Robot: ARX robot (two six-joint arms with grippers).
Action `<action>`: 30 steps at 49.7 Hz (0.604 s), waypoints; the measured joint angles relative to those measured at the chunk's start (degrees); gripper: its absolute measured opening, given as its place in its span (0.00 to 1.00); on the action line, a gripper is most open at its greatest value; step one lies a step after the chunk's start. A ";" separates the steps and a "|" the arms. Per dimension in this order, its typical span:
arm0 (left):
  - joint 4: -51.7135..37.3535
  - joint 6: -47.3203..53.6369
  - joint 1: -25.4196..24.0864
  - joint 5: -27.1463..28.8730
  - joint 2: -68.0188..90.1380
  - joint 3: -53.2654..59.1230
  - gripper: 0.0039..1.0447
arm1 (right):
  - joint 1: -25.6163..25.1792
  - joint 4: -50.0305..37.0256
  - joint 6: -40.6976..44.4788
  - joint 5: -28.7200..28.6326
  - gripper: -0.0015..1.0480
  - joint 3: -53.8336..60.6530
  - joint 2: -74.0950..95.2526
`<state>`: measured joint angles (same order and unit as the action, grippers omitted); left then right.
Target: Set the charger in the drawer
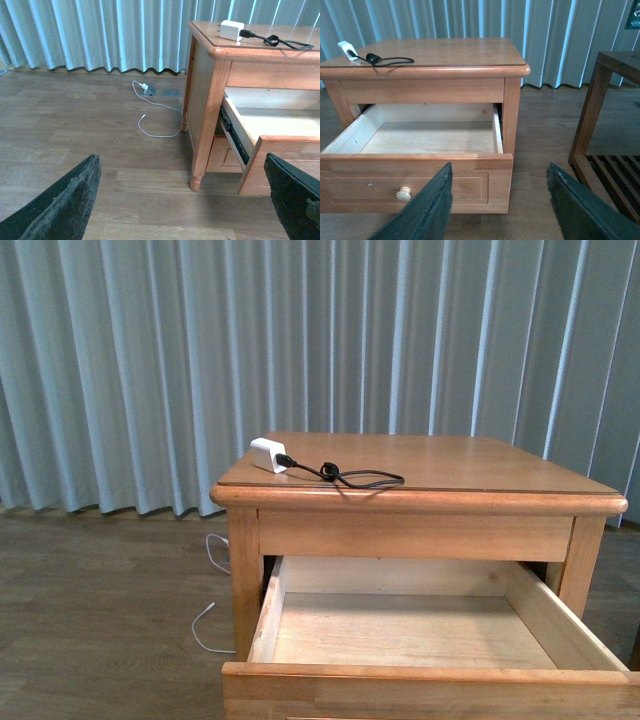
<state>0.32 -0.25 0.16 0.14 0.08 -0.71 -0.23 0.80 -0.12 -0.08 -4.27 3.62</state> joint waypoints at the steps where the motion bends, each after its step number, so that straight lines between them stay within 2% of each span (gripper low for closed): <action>1: 0.00 0.00 0.00 0.00 0.00 0.00 0.95 | 0.00 0.00 -0.02 0.00 0.65 0.00 0.00; 8: 0.00 0.00 0.00 0.00 0.00 0.00 0.95 | 0.00 0.00 -0.02 0.00 0.90 0.00 0.00; 10: 0.00 0.00 0.00 0.00 0.00 0.00 0.95 | 0.00 0.00 -0.07 0.00 0.94 0.00 0.00; 14: 0.00 0.00 0.00 0.00 0.00 0.00 0.95 | 0.00 0.00 -0.02 0.00 0.92 0.00 0.00; 30: 0.02 0.00 0.00 0.00 0.00 0.00 0.95 | 0.00 0.00 -0.02 0.00 0.92 0.00 0.00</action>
<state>0.34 -0.25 0.16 0.14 0.08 -0.71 -0.23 0.80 -0.14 -0.08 -4.27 3.62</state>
